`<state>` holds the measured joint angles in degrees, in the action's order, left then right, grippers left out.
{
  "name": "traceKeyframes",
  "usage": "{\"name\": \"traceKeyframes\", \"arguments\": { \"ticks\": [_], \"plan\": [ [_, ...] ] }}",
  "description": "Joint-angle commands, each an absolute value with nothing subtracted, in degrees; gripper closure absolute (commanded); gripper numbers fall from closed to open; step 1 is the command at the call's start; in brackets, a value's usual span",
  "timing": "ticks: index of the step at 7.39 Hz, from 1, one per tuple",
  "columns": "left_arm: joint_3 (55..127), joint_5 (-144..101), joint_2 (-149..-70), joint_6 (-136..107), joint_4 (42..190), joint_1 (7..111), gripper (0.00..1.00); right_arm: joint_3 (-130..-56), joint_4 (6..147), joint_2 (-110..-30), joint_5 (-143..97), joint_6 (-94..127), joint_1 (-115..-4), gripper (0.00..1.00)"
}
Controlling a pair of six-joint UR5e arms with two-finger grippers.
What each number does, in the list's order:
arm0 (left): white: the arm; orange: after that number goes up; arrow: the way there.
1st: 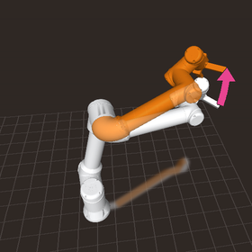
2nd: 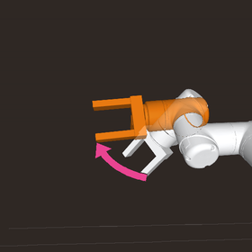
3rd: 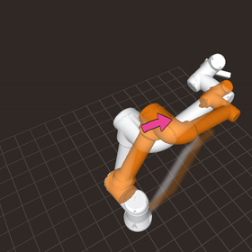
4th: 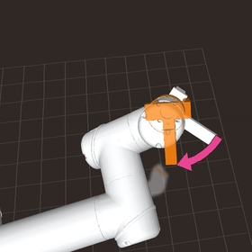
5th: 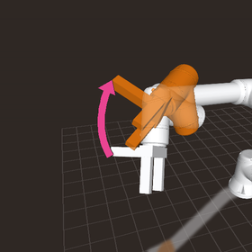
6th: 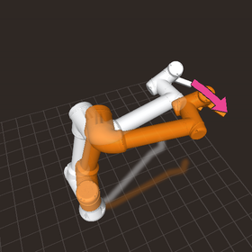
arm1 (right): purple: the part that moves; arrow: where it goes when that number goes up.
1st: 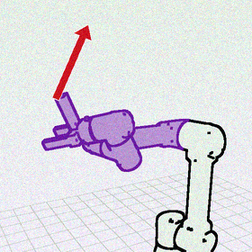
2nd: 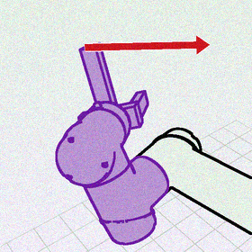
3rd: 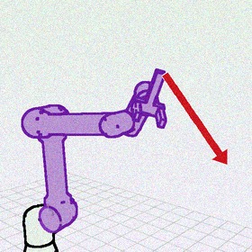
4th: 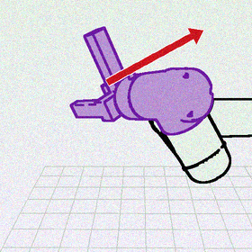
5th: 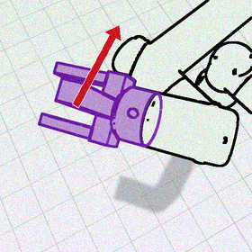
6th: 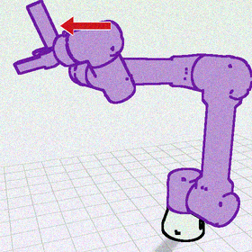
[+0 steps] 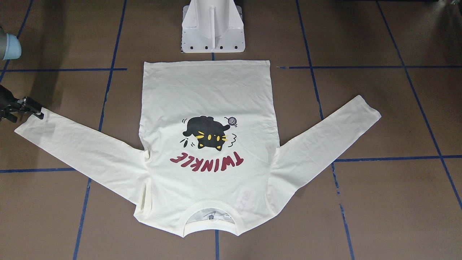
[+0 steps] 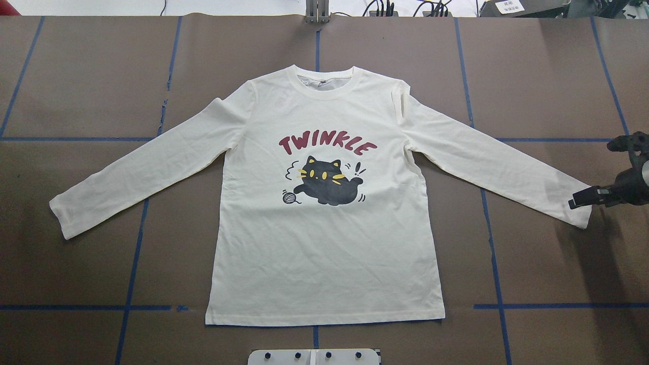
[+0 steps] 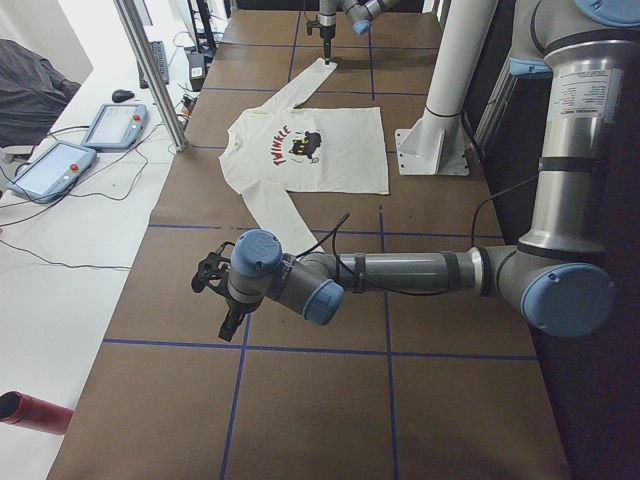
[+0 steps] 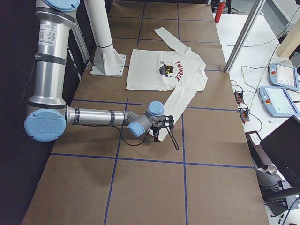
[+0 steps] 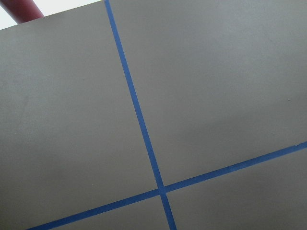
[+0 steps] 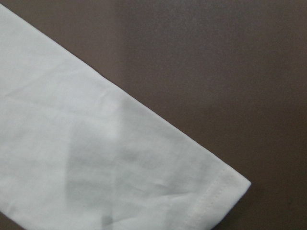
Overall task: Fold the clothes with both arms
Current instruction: 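Move the right gripper to the cuff of the sleeve nearest it and grasp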
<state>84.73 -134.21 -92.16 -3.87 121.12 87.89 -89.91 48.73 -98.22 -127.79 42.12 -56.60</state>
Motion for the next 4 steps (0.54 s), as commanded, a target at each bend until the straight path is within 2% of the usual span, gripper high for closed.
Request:
{"name": "traceKeyframes", "arguments": {
  "ticks": [1,2,3,4],
  "plan": [
    [84.7,-134.3,-92.1,-3.8,121.3,87.9,0.0,-89.6,49.1,-98.3,-127.8,42.1,-56.3,0.2],
    [84.6,-134.3,-92.1,-3.6,122.0,87.9,0.0,-89.6,49.1,-98.2,-127.9,42.1,-56.3,0.48],
    [84.3,-134.2,-92.0,-3.5,122.5,87.9,0.0,-89.6,49.4,-98.0,-128.3,42.0,-56.2,0.69],
    [84.2,-134.2,-92.0,-3.5,122.5,87.9,0.0,-89.6,49.4,-98.0,-128.6,41.9,-56.3,0.86]
  ]
}}
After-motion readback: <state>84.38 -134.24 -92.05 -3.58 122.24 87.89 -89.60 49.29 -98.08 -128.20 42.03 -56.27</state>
